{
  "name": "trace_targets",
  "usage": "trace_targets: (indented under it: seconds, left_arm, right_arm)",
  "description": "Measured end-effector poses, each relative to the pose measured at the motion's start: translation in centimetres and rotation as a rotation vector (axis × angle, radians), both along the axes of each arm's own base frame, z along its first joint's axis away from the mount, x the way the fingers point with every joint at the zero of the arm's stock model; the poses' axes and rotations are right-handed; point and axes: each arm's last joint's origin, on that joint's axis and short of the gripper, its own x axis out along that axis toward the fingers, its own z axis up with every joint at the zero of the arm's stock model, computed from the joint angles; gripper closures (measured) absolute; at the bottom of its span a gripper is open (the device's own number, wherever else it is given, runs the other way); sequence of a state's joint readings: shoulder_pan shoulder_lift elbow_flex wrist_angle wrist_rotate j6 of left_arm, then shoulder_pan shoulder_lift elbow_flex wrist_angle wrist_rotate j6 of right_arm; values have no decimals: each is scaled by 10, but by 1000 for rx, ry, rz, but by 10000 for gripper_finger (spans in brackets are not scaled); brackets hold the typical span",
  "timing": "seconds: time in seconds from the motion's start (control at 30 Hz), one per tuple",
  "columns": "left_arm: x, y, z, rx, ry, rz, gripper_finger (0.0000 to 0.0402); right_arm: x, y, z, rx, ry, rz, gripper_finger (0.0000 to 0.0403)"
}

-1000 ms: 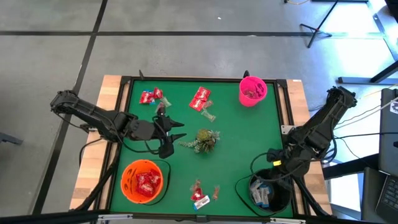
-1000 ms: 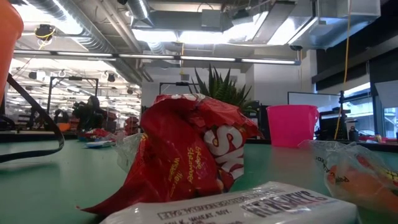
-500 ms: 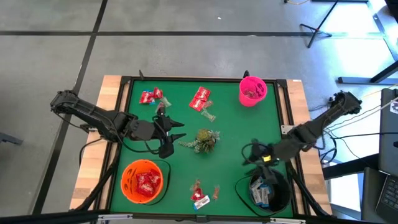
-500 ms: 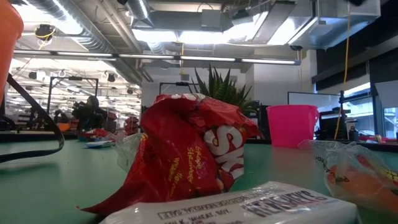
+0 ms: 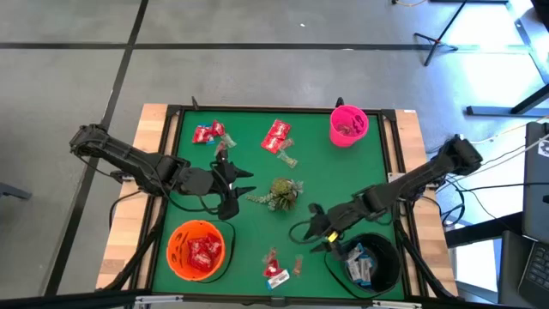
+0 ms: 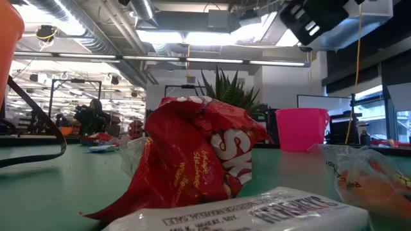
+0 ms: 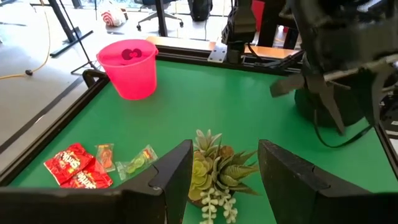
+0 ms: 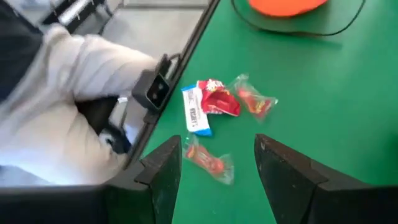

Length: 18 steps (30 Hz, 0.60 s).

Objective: Sort candy
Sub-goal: Put the orange gummy into the pink bucket

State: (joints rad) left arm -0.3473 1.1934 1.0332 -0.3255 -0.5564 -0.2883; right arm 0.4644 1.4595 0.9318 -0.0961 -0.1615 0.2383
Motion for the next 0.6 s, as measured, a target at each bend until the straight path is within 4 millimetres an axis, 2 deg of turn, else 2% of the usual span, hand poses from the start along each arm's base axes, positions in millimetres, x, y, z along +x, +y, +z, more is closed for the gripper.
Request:
trace_targets:
  seconds: [0.07, 0.37, 0.6]
  left_arm:
    - [0, 0, 0, -1, 0, -1, 230]
    - [-1, -1, 0, -16, -2, 6, 230]
    - [-1, -3, 0, -18, -2, 0, 230]
  right_arm:
    - [7, 4, -3, -25, 8, 23, 203]
    - [38, 20, 4, -187, 54, 123, 203]
    - [53, 34, -21, -236, 122, 179, 203]
